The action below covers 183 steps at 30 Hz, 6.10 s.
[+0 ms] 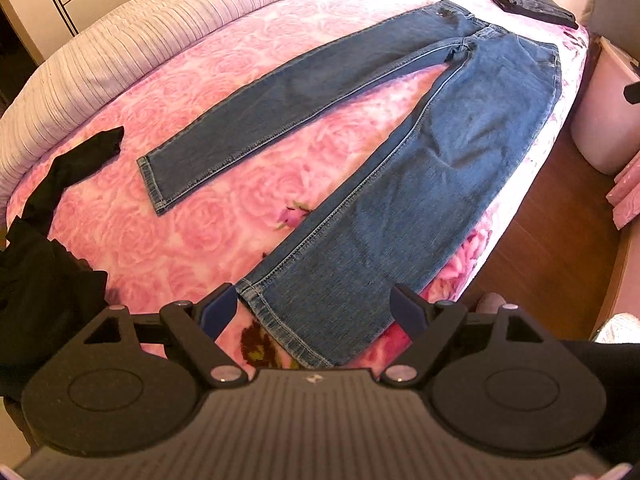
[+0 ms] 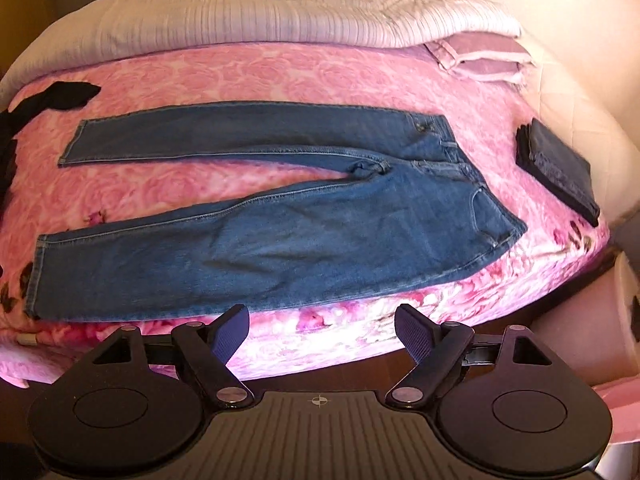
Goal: Fold clothes
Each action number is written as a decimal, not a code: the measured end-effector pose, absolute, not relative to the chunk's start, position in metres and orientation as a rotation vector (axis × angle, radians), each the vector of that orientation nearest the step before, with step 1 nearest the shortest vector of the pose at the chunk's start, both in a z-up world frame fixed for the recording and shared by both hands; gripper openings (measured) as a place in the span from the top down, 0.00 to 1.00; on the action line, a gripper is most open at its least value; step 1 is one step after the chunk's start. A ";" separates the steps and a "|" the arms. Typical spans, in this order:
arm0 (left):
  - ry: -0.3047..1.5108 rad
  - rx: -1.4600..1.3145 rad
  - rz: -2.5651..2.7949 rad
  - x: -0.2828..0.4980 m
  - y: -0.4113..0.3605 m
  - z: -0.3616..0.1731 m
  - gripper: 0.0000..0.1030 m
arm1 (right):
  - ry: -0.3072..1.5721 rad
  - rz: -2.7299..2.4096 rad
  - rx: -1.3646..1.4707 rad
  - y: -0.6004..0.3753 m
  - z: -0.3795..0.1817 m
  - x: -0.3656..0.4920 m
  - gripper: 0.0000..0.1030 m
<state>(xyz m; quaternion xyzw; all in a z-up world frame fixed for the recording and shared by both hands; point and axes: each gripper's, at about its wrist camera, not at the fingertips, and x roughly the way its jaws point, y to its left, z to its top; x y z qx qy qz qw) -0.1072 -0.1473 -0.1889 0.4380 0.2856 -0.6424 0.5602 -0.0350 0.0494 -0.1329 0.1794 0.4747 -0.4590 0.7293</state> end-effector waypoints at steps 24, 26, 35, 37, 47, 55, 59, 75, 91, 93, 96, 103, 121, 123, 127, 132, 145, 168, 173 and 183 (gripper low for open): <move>0.686 1.050 -1.511 -0.121 -0.136 -0.203 0.22 | 1.151 -0.846 0.293 0.063 -0.160 -0.021 0.19; 0.696 1.050 -1.512 -0.124 -0.134 -0.206 0.22 | 1.147 -0.851 0.325 0.061 -0.162 -0.026 0.19; 0.733 1.061 -1.490 -0.147 -0.149 -0.222 0.22 | 1.144 -0.883 0.408 0.054 -0.166 -0.045 0.19; 0.739 1.065 -1.479 -0.154 -0.155 -0.226 0.22 | 1.153 -0.876 0.408 0.044 -0.169 -0.051 0.19; 0.817 1.081 -1.329 -0.212 -0.203 -0.248 0.22 | 1.174 -0.770 0.361 -0.055 -0.193 -0.100 0.19; 0.785 1.137 -1.286 -0.280 -0.231 -0.268 0.22 | 1.168 -0.650 0.190 -0.141 -0.195 -0.147 0.19; 0.649 1.247 -1.350 -0.316 -0.236 -0.290 0.24 | 1.207 -0.626 0.118 -0.155 -0.208 -0.160 0.19; 0.184 1.501 -1.421 -0.398 -0.252 -0.377 0.36 | 1.298 -0.559 0.047 -0.164 -0.265 -0.161 0.19; 0.109 1.643 -1.213 -0.297 -0.209 -0.391 0.65 | 1.375 -0.464 -0.490 -0.157 -0.330 -0.211 0.19; 0.174 1.633 -1.218 -0.298 -0.211 -0.389 0.77 | 1.389 -0.427 -0.595 -0.160 -0.347 -0.227 0.20; 0.220 1.636 -1.197 -0.301 -0.213 -0.386 0.82 | 1.406 -0.364 -0.687 -0.173 -0.373 -0.249 0.23; 0.303 1.654 -1.153 -0.303 -0.224 -0.383 0.81 | 1.277 -0.384 -0.762 -0.210 -0.391 -0.272 0.37; 0.356 1.729 -1.094 -0.309 -0.241 -0.385 0.91 | 1.272 -0.303 -0.817 -0.282 -0.386 -0.298 0.78; 0.347 1.717 -1.088 -0.302 -0.242 -0.369 0.93 | 1.279 -0.288 -0.779 -0.285 -0.376 -0.294 0.86; 0.321 1.648 -1.085 -0.284 -0.245 -0.314 0.94 | 1.240 -0.314 -0.739 -0.289 -0.328 -0.288 0.95; 0.344 1.533 -1.108 -0.237 -0.280 -0.230 0.94 | 1.158 -0.321 -0.775 -0.305 -0.249 -0.259 0.96; 0.733 1.557 -1.392 -0.080 -0.457 -0.187 0.94 | 1.283 -0.214 -0.756 -0.448 -0.221 -0.075 0.96; 0.827 1.691 -0.985 0.024 -0.573 -0.354 0.79 | 1.268 -0.510 -0.102 -0.617 -0.287 -0.002 0.51; 0.829 1.640 -0.904 0.025 -0.555 -0.327 0.72 | 1.077 -0.724 0.221 -0.627 -0.247 -0.053 0.51; 0.872 1.575 -0.841 0.005 -0.479 -0.291 0.61 | 1.135 -0.736 0.319 -0.534 -0.262 -0.108 0.51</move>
